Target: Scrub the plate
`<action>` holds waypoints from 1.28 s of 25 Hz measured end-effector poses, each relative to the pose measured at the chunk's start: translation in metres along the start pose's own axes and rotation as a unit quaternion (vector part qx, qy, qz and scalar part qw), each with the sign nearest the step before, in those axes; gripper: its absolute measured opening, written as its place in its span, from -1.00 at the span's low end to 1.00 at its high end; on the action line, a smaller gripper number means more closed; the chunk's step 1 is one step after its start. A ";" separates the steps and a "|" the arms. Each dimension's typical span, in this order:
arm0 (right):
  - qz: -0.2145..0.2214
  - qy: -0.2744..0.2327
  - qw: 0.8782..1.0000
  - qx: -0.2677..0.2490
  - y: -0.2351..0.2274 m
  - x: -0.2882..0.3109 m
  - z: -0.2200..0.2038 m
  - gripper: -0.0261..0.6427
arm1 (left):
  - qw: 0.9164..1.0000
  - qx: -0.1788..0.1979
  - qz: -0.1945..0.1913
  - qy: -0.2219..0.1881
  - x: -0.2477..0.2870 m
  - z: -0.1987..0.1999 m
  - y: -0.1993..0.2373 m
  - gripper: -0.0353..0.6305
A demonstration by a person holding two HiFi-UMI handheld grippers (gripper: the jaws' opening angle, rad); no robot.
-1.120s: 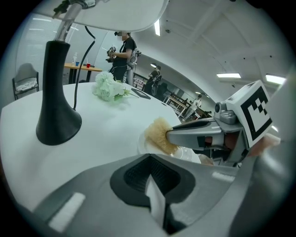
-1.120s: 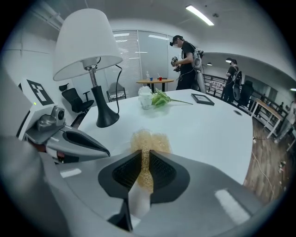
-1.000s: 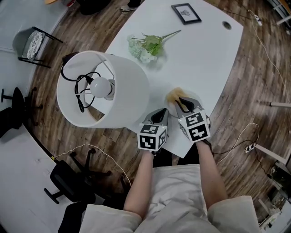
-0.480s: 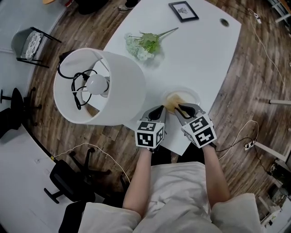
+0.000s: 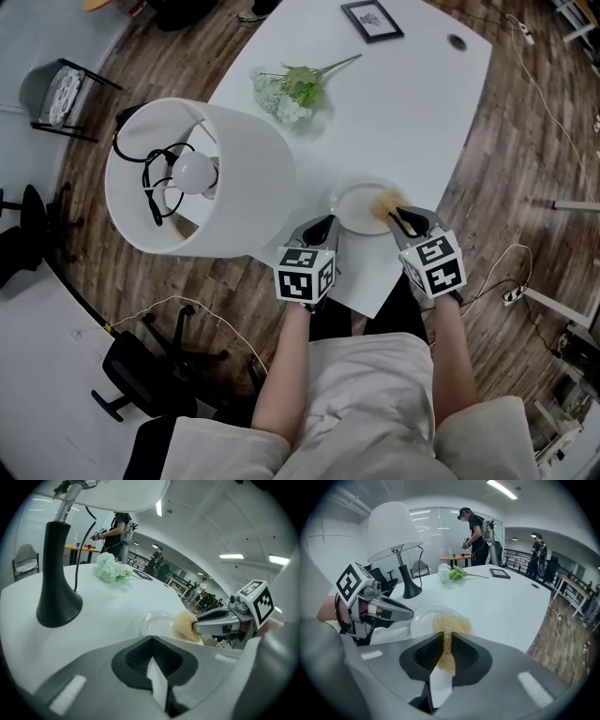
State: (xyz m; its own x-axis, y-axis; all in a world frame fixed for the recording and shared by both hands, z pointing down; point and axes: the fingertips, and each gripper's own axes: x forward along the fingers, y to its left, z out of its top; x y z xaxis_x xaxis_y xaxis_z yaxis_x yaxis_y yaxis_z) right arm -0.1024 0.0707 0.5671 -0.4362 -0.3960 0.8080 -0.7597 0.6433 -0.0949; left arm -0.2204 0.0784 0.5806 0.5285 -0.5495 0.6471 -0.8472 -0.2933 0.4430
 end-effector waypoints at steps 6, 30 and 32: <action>-0.031 -0.025 0.998 0.046 -0.012 0.017 0.015 -0.70 | 1.000 -0.008 -0.005 0.002 -0.001 -0.003 0.000 -0.89; 0.024 -0.050 0.997 0.048 0.030 0.007 0.012 -0.70 | 0.999 0.016 0.030 -0.012 -0.001 0.000 0.002 -0.89; -0.001 -0.053 0.998 0.043 0.014 -0.004 0.003 -0.70 | 0.999 0.027 0.037 -0.018 -0.001 0.001 0.001 -0.89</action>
State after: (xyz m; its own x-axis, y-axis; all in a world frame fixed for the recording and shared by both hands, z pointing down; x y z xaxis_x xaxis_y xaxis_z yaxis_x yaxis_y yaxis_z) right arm -0.1124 0.0798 0.5607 -0.4800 -0.4665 0.7430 -0.7967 0.5864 -0.1465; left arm -0.2220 0.0775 0.5800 0.4634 -0.5984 0.6536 -0.8858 -0.2923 0.3604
